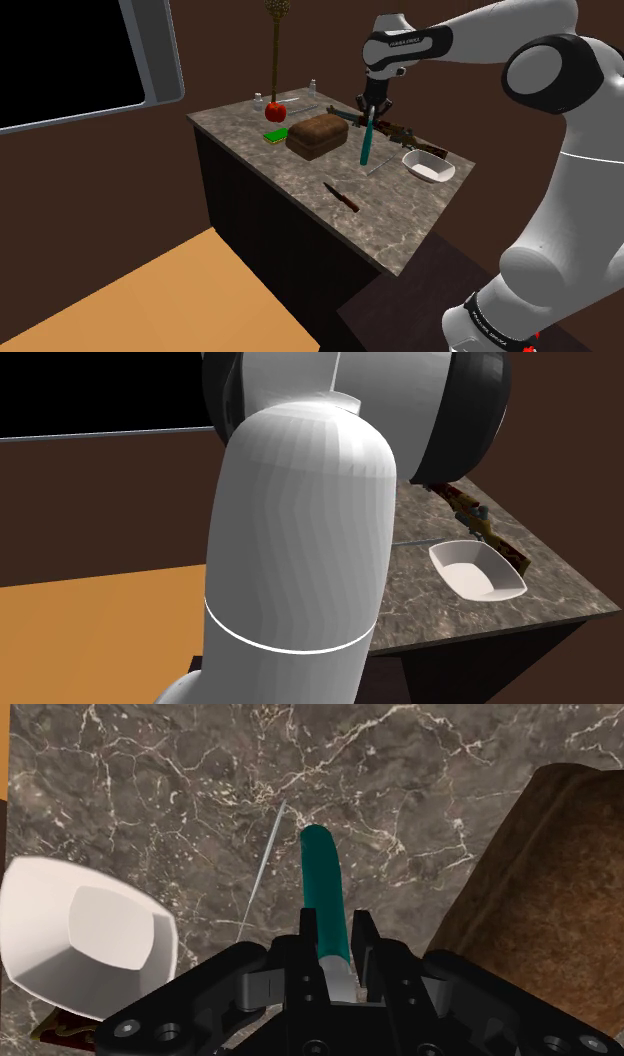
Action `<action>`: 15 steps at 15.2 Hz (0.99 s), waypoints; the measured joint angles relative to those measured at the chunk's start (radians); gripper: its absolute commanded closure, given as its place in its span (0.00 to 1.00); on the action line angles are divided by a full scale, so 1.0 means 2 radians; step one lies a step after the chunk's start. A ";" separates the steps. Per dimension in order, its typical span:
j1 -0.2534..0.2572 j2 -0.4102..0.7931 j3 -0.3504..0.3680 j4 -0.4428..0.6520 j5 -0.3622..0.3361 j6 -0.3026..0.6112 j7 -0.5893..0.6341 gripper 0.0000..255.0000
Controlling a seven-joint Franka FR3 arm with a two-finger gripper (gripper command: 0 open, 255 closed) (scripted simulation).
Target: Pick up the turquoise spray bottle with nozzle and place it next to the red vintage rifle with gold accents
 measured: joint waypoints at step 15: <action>0.000 0.003 0.000 -0.012 -0.001 0.015 0.002 0.00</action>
